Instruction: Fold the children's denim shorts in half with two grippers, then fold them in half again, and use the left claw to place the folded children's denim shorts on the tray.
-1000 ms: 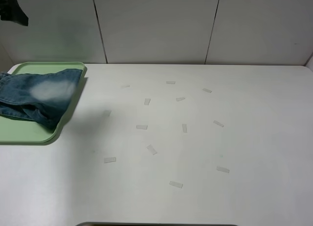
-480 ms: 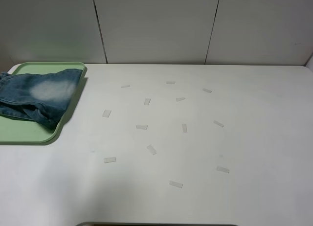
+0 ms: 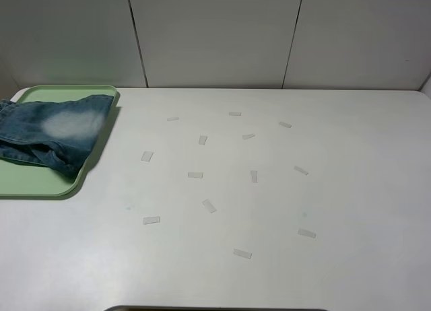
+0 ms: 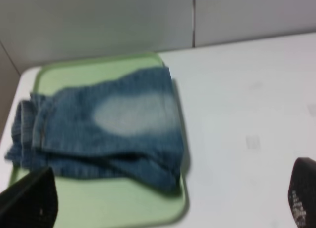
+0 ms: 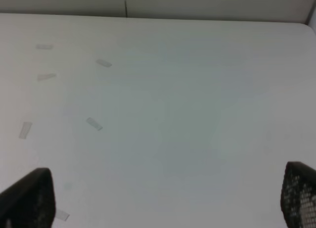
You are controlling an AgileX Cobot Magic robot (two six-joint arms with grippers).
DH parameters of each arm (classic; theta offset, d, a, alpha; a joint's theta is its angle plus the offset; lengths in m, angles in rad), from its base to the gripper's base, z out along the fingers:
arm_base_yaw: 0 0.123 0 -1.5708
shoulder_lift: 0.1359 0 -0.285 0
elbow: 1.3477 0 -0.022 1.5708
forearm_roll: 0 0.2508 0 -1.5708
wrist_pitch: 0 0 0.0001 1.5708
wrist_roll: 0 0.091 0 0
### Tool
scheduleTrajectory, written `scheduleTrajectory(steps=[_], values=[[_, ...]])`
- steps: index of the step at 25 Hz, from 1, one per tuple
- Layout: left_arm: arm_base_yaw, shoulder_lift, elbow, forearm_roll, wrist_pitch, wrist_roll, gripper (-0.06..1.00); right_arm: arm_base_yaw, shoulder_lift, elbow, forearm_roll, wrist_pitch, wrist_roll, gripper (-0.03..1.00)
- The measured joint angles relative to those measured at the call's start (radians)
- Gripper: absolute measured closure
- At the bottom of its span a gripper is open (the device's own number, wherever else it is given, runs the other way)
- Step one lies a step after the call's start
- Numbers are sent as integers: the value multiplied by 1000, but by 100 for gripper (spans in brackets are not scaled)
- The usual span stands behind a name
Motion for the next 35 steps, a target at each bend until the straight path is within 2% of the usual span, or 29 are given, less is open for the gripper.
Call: scheduleTrajectory(steps=[11, 13, 17, 20, 26, 30, 35], values=[[-9, -44, 3, 33, 132, -37, 2, 0, 0, 0, 0, 0, 0, 27], [-31, -78, 7, 97, 142, -94, 2, 0, 0, 0, 0, 0, 0, 27], [-90, -188, 35, 301, 169, -286, 2, 0, 0, 0, 0, 0, 0, 27], [-116, -257, 38, 368, 226, -368, 2, 0, 0, 0, 0, 0, 0, 27], [-120, -340, 46, 373, 345, -391, 2, 0, 0, 0, 0, 0, 0, 27], [-128, -342, 49, 336, 375, -415, 2, 0, 0, 0, 0, 0, 0, 27], [-175, -342, 76, 305, 380, -422, 3, 0, 0, 0, 0, 0, 0, 27]])
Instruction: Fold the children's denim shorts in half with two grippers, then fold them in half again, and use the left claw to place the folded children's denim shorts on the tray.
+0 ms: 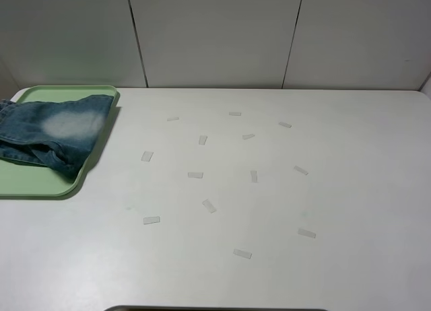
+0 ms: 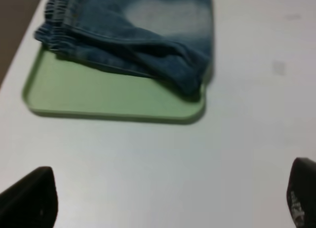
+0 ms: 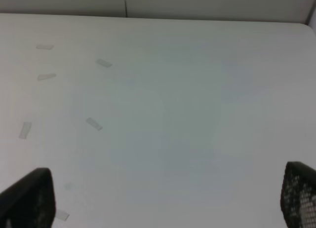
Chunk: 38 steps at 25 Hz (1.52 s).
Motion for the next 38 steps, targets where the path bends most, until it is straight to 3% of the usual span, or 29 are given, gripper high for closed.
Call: scheduleTrajectory(steps=[14, 38], values=[[-52, 0, 31, -2, -4, 0, 3, 0, 0, 0, 0, 0, 0, 27], [-53, 0, 31, -3, -4, 0, 3, 0, 0, 0, 0, 0, 0, 27]])
